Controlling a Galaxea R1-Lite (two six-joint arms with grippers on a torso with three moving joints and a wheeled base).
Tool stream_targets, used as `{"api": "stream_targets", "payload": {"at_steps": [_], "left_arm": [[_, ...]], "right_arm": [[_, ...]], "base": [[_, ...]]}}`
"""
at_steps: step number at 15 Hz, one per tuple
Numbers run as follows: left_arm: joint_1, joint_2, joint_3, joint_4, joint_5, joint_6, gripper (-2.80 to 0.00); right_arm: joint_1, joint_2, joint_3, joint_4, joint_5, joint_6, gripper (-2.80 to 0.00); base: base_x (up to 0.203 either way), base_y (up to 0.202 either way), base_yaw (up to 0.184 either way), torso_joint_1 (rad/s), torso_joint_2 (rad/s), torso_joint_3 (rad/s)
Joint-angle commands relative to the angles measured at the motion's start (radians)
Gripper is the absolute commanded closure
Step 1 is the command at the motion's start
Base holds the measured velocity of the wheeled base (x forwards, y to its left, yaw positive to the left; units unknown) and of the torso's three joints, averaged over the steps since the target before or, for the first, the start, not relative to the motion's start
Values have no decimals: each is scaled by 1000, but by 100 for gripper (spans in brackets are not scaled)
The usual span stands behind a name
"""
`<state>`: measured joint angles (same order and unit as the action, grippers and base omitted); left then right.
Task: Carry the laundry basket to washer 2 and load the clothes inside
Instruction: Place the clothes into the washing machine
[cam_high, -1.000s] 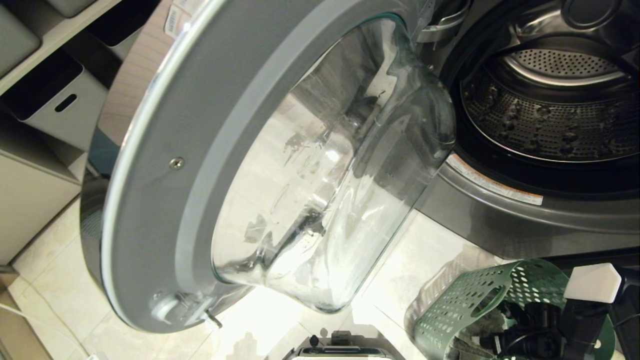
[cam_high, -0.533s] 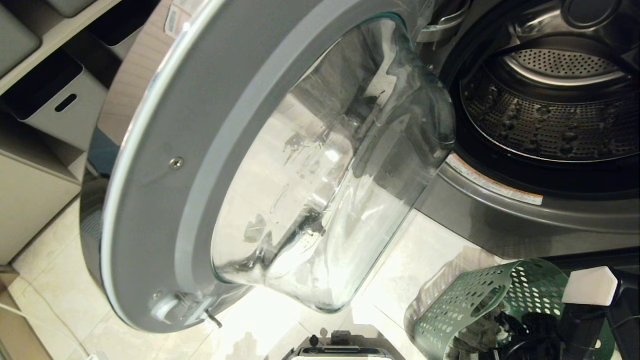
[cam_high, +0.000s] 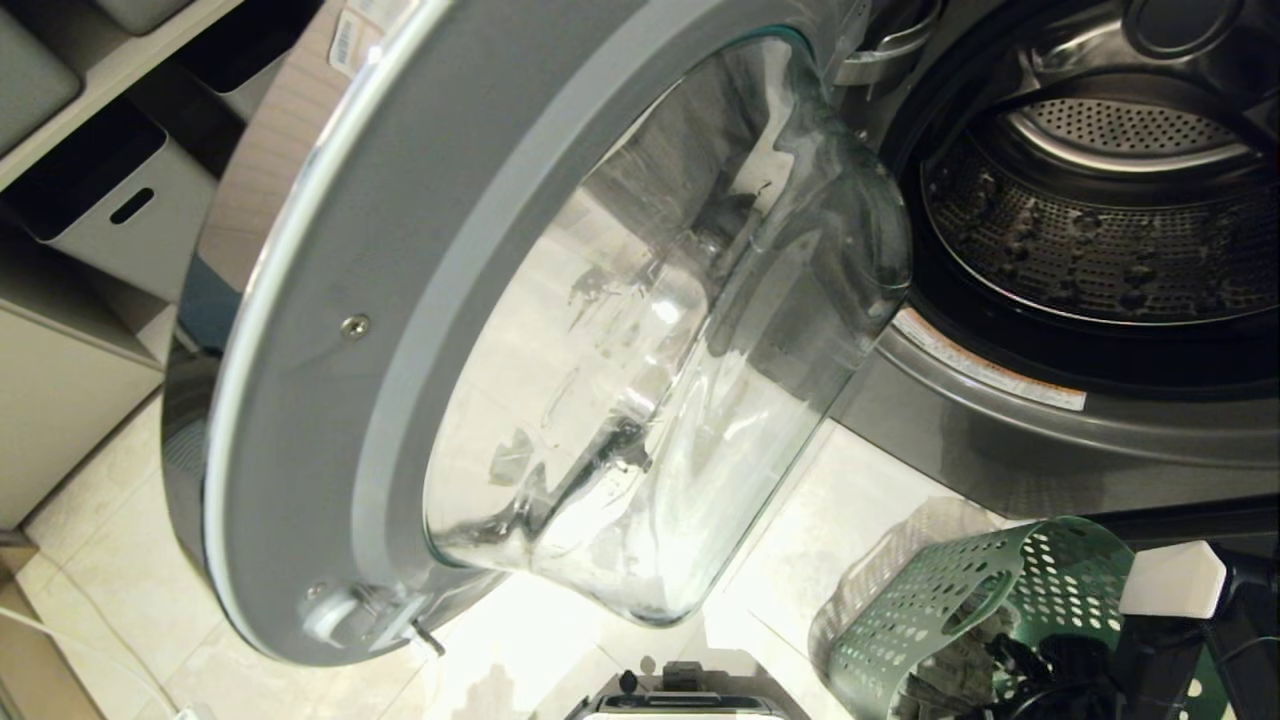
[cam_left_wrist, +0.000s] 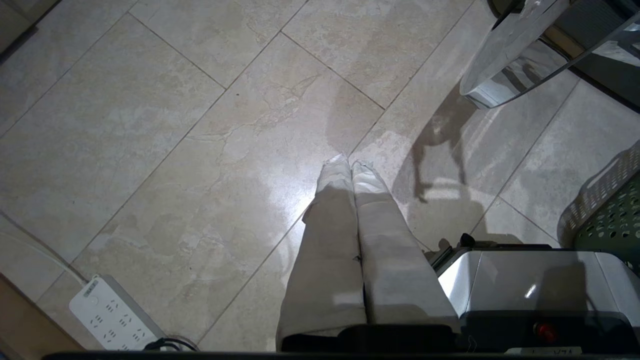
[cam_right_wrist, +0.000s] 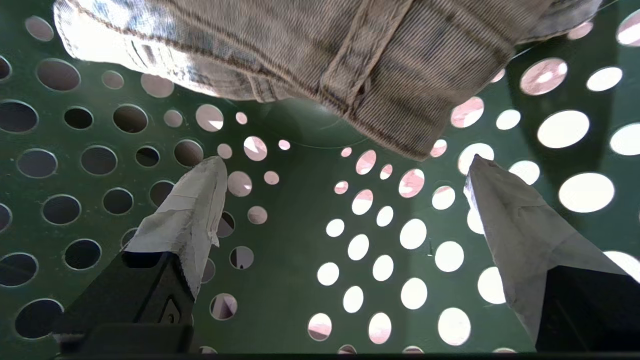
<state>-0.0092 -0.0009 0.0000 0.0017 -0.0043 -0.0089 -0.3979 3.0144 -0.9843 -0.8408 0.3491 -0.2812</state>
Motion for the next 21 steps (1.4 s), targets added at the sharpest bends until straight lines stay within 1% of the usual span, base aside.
{"api": "stream_targets", "payload": {"at_steps": [1, 2, 5, 8, 11, 12, 21], "left_arm": [[0, 1, 0, 0, 0, 0, 0], [0, 1, 0, 0, 0, 0, 0], [0, 1, 0, 0, 0, 0, 0], [0, 1, 0, 0, 0, 0, 0], [0, 1, 0, 0, 0, 0, 0], [0, 1, 0, 0, 0, 0, 0], [0, 1, 0, 0, 0, 0, 0]], "right_arm": [[2, 11, 10, -15, 2, -5, -280], [2, 11, 10, -32, 1, -6, 0], [4, 2, 19, -33, -2, -7, 0], [9, -23, 65, -47, -1, -8, 0], [18, -19, 110, -152, -2, -9, 0], [22, -19, 119, -161, -2, -9, 0], [16, -35, 131, -162, -2, -4, 0]], "base": [[0, 0, 0, 0, 0, 0], [0, 0, 0, 0, 0, 0], [0, 0, 0, 0, 0, 0], [0, 0, 0, 0, 0, 0], [0, 0, 0, 0, 0, 0], [0, 0, 0, 0, 0, 0], [0, 0, 0, 0, 0, 0]]}}
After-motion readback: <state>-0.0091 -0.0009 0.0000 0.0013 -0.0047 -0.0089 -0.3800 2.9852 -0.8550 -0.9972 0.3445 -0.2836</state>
